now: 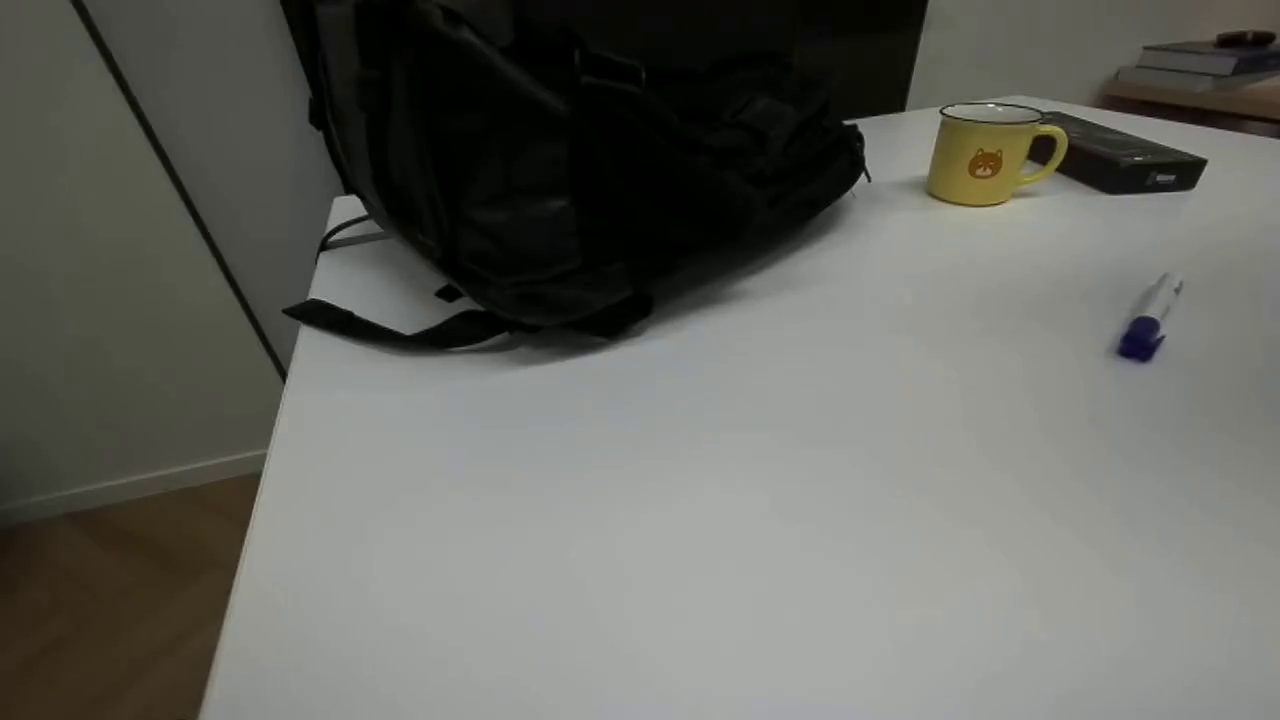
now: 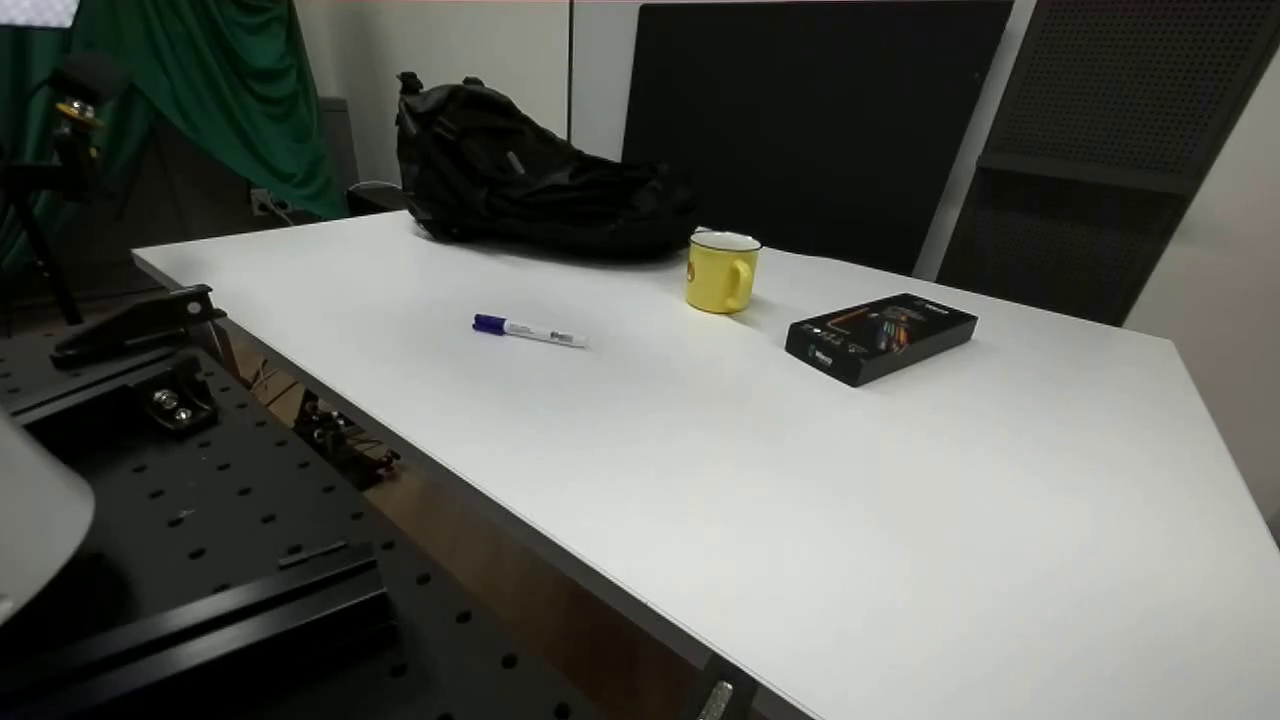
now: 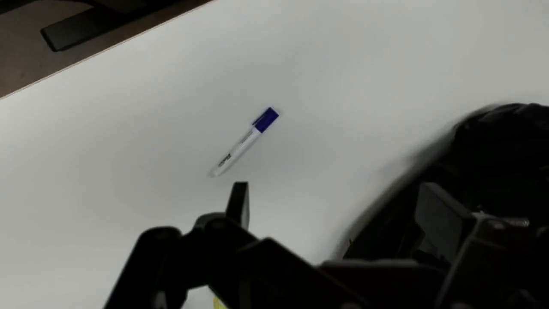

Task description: Put the marker in the yellow cup

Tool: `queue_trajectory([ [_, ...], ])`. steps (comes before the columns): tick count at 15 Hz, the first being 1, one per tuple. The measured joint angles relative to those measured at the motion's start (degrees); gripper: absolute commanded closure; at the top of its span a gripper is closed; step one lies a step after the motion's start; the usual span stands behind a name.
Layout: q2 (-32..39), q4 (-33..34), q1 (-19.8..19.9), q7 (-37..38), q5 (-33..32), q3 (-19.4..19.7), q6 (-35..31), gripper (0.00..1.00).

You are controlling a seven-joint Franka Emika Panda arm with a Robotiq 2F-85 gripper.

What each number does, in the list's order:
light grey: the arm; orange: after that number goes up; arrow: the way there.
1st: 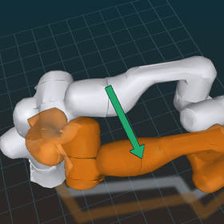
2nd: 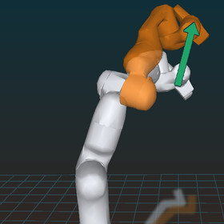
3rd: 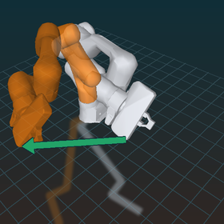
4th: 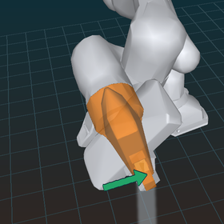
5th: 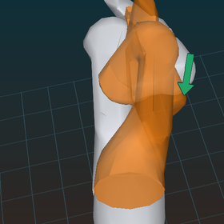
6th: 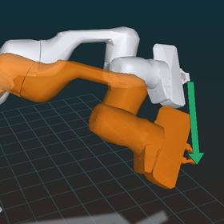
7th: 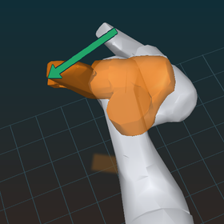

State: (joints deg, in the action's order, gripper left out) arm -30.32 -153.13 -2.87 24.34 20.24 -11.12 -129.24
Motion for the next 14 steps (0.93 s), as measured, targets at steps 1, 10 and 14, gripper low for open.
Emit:
queue_trajectory([
  [1,0.05,0.0,1.23,0.95,-0.04,0.44,-0.9,0.0],
  [10,4.73,2.72,12.78,10.65,-2.18,4.7,-11.07,0.0],
  [14,12.25,6.43,16.24,20.39,-6.31,4.8,-17.79,0.0],
])
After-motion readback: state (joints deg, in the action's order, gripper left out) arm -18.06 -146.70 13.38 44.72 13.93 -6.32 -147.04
